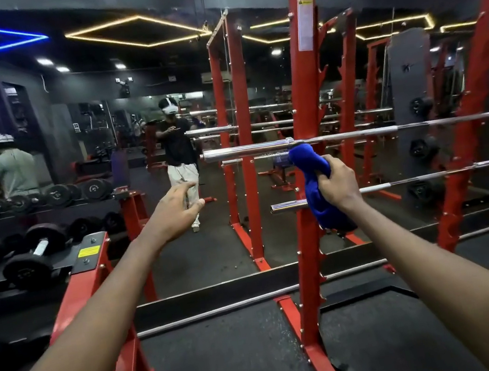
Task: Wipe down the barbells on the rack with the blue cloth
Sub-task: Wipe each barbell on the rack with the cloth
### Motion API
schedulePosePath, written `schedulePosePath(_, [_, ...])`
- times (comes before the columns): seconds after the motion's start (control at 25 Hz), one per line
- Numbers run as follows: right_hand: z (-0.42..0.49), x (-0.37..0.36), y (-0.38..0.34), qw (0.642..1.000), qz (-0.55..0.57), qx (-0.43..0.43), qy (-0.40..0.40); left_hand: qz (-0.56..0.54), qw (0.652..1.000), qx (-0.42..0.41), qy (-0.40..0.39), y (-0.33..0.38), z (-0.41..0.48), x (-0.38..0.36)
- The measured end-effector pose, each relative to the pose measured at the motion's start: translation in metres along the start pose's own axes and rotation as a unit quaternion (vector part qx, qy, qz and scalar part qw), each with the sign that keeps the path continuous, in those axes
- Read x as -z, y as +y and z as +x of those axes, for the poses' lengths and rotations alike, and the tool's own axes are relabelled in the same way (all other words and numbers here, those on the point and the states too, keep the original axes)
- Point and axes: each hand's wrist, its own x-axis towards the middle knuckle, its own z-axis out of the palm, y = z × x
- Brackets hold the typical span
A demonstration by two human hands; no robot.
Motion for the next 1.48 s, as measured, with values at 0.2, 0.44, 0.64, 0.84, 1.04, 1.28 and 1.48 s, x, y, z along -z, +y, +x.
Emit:
schedulePosePath(0.2, [0.028, -0.026, 0.034, 1.000, -0.009, -0.018, 0.002, -0.015, 1.000, 0.009, -0.025, -0.029, 0.058, -0.033])
schedulePosePath(0.44, [0.082, -0.076, 0.055, 0.999, -0.023, -0.024, 0.015, -0.016, 0.999, -0.014, -0.038, -0.073, 0.137, -0.063])
schedulePosePath(0.64, [0.127, -0.125, 0.068, 0.999, -0.039, -0.022, 0.023, -0.013, 0.998, -0.034, -0.050, -0.108, 0.210, -0.086])
schedulePosePath(0.84, [0.158, -0.173, 0.108, 0.997, -0.054, -0.048, 0.024, -0.027, 0.995, -0.046, -0.084, -0.138, 0.261, -0.138])
schedulePosePath(1.04, [0.196, -0.210, 0.174, 0.996, -0.062, -0.066, 0.018, -0.022, 0.993, -0.037, -0.113, -0.158, 0.311, -0.214])
schedulePosePath(1.28, [0.241, -0.248, 0.275, 0.992, -0.073, -0.106, -0.002, -0.031, 0.984, -0.043, -0.170, -0.160, 0.363, -0.323])
schedulePosePath(1.48, [0.266, -0.282, 0.345, 0.988, -0.083, -0.125, -0.041, -0.053, 0.975, -0.031, -0.211, -0.152, 0.396, -0.409])
